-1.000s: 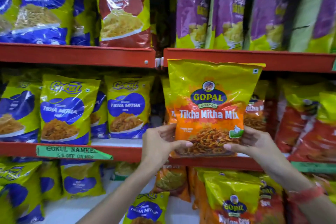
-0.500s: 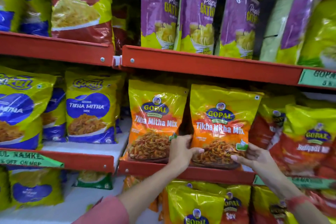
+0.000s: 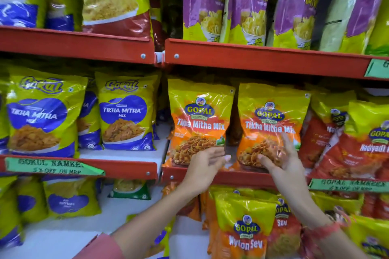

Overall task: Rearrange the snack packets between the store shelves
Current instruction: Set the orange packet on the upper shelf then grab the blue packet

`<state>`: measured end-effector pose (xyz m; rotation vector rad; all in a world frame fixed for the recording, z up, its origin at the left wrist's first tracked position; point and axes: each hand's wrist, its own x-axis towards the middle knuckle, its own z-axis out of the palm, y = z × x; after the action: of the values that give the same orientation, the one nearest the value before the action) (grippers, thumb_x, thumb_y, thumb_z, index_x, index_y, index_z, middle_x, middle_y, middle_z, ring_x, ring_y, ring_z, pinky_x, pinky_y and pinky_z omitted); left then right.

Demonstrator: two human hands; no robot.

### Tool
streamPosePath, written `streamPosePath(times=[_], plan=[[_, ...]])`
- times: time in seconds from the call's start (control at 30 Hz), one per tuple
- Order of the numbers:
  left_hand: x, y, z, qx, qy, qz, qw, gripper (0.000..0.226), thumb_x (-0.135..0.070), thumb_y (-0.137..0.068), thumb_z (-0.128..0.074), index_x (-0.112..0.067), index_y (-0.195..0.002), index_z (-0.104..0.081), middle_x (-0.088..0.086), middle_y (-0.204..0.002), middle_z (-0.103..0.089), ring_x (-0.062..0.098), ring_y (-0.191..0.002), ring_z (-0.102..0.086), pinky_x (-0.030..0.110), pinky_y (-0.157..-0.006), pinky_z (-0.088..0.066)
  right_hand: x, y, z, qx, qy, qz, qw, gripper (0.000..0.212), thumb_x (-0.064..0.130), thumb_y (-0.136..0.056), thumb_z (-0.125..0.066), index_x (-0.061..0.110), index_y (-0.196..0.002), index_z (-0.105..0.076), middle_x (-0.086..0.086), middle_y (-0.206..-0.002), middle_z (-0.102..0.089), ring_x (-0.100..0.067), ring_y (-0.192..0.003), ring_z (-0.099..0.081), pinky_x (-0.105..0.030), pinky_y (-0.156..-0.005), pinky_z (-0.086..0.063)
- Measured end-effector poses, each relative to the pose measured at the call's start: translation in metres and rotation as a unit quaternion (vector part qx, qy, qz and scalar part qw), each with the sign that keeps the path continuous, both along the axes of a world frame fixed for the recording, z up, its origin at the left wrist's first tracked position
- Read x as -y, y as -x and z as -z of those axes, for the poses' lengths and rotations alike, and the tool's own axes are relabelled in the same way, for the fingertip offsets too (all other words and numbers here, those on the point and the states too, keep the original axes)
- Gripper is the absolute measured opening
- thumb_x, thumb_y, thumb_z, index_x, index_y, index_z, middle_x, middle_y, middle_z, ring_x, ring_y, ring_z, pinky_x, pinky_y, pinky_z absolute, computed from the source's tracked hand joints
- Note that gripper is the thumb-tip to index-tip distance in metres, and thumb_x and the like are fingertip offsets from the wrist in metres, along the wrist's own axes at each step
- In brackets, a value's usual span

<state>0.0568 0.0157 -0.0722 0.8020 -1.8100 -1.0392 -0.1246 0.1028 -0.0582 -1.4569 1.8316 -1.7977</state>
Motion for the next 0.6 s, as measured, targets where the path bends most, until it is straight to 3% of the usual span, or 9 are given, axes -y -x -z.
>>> streamPosePath(times=[0.07, 0.13, 0.23, 0.4, 0.47, 0.53, 0.6], plan=[[-0.005, -0.027, 0.003, -0.007, -0.003, -0.006, 1.000, 0.036, -0.025, -0.087, -0.067, -0.009, -0.119, -0.064, 0.006, -0.117, -0.071, 0.010, -0.106, -0.067, 0.009, -0.088, -0.049, -0.003, -0.036, 0.001, 0.015, 0.023, -0.062, 0.998, 0.071, 0.006, -0.086, -0.071, 0.024, -0.147, -0.039, 0.008, -0.152, -0.041, -0.006, -0.140, -0.038, -0.030, -0.119, -0.028], [-0.010, -0.053, 0.009, -0.012, -0.012, -0.021, 1.000, 0.031, -0.027, -0.088, -0.066, -0.011, -0.114, -0.067, 0.004, -0.109, -0.074, 0.007, -0.101, -0.068, 0.008, -0.083, -0.050, -0.006, -0.070, 0.006, 0.025, 0.017, -0.121, 0.992, 0.056, 0.000, -0.086, -0.068, 0.021, -0.136, -0.053, 0.008, -0.141, -0.053, -0.001, -0.130, -0.047, -0.022, -0.112, -0.033], [-0.018, -0.096, 0.026, -0.022, -0.037, -0.053, 0.998, 0.022, -0.023, -0.088, -0.066, -0.011, -0.106, -0.071, 0.008, -0.099, -0.076, 0.014, -0.093, -0.071, 0.025, -0.085, -0.054, -0.007, -0.114, 0.025, 0.055, -0.014, -0.186, 0.981, 0.039, -0.007, -0.086, -0.065, 0.010, -0.121, -0.064, -0.002, -0.123, -0.067, -0.002, -0.113, -0.061, -0.024, -0.105, -0.044], [-0.020, -0.149, 0.057, -0.025, -0.096, -0.088, 0.991, 0.018, -0.013, -0.091, -0.060, -0.002, -0.103, -0.069, 0.024, -0.101, -0.074, 0.033, -0.096, -0.070, 0.039, -0.085, -0.052, 0.005, -0.153, 0.068, 0.061, -0.100, -0.257, 0.959, 0.024, -0.007, -0.087, -0.064, 0.006, -0.105, -0.070, -0.005, -0.102, -0.073, 0.013, -0.083, -0.068, -0.007, -0.079, -0.051], [-0.016, -0.168, 0.077, -0.005, -0.131, -0.094, 0.987, 0.021, -0.011, -0.092, -0.059, 0.002, -0.105, -0.068, 0.027, -0.105, -0.071, 0.031, -0.097, -0.067, 0.038, -0.086, -0.050, 0.016, -0.163, 0.093, 0.063, -0.155, -0.269, 0.948, 0.022, -0.005, -0.087, -0.065, 0.006, -0.105, -0.070, -0.006, -0.102, -0.072, 0.012, -0.077, -0.067, -0.005, -0.075, -0.050], [-0.010, -0.186, 0.103, 0.021, -0.168, -0.123, 0.978, 0.023, -0.011, -0.091, -0.062, 0.005, -0.107, -0.067, 0.026, -0.107, -0.070, 0.026, -0.096, -0.066, 0.034, -0.087, -0.052, 0.028, -0.169, 0.124, 0.084, -0.216, -0.255, 0.939, 0.026, -0.006, -0.086, -0.065, -0.005, -0.112, -0.067, -0.012, -0.106, -0.070, 0.012, -0.071, -0.065, -0.003, -0.070, -0.048], [-0.003, -0.202, 0.134, 0.047, -0.219, -0.162, 0.961, 0.028, -0.012, -0.088, -0.066, 0.008, -0.108, -0.066, 0.021, -0.100, -0.069, 0.020, -0.089, -0.061, 0.016, -0.068, -0.051, 0.039, -0.173, 0.157, 0.103, -0.284, -0.244, 0.922, 0.032, -0.006, -0.087, -0.065, -0.011, -0.119, -0.062, -0.014, -0.106, -0.066, 0.005, -0.074, -0.066, -0.004, -0.066, -0.047]])
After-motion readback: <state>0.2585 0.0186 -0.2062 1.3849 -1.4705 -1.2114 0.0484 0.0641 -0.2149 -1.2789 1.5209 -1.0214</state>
